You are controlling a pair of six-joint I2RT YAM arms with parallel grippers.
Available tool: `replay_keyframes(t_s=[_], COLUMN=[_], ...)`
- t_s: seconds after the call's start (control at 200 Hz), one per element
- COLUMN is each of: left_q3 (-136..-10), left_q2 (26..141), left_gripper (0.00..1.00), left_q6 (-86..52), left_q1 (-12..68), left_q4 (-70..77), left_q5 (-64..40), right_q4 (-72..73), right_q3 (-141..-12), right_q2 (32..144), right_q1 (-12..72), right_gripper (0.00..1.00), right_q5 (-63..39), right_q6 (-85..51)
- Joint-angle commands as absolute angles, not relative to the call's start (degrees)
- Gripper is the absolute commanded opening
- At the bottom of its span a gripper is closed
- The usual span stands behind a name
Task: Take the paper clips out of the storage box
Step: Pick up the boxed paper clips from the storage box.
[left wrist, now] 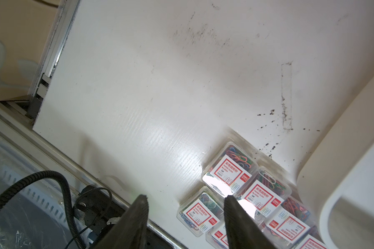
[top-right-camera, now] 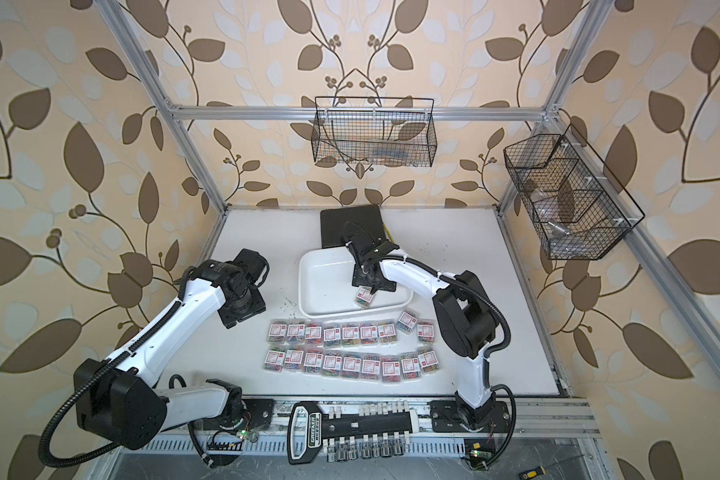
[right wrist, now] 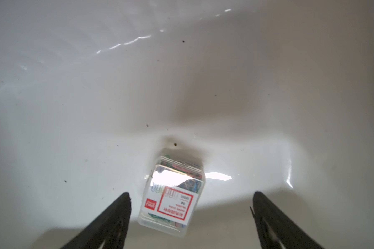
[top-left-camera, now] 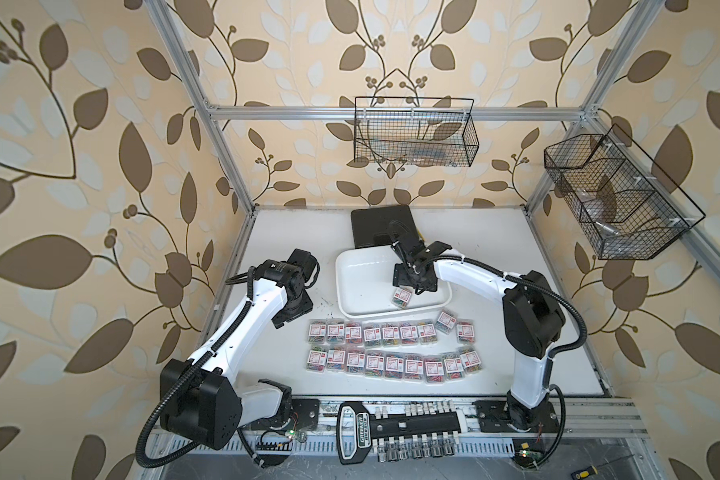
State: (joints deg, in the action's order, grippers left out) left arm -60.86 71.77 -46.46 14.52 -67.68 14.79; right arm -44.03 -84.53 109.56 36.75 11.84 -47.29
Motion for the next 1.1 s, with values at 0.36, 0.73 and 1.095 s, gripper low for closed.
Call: replay_keyframes(t_s=[0.36, 0.73, 1.095], left_q3=[-63.59, -65.45, -62.24], left_q2=[70.79, 71.93, 72.16], left_gripper=[0.58, 0.59, 0.58], left_q6=[-41.92, -40.9, -44.98], left_q1=[12.84, 11.03, 10.2], left_q4=[-71.16, -70.13, -63.73], left_q5=[17.94, 17.2, 14.3], right_q4=[-38.53, -42.44, -51.51], right_q3=[-82.6, -89.48, -90.75], right_q2=[116.16, 121.5, 107.62], right_q1=[39.13, 39.91, 39.91], right_gripper=[0.82, 0.58, 0.42], right_q5=[5.76, 9.01, 22.01], right_q6=[-56.49, -53.84, -39.7])
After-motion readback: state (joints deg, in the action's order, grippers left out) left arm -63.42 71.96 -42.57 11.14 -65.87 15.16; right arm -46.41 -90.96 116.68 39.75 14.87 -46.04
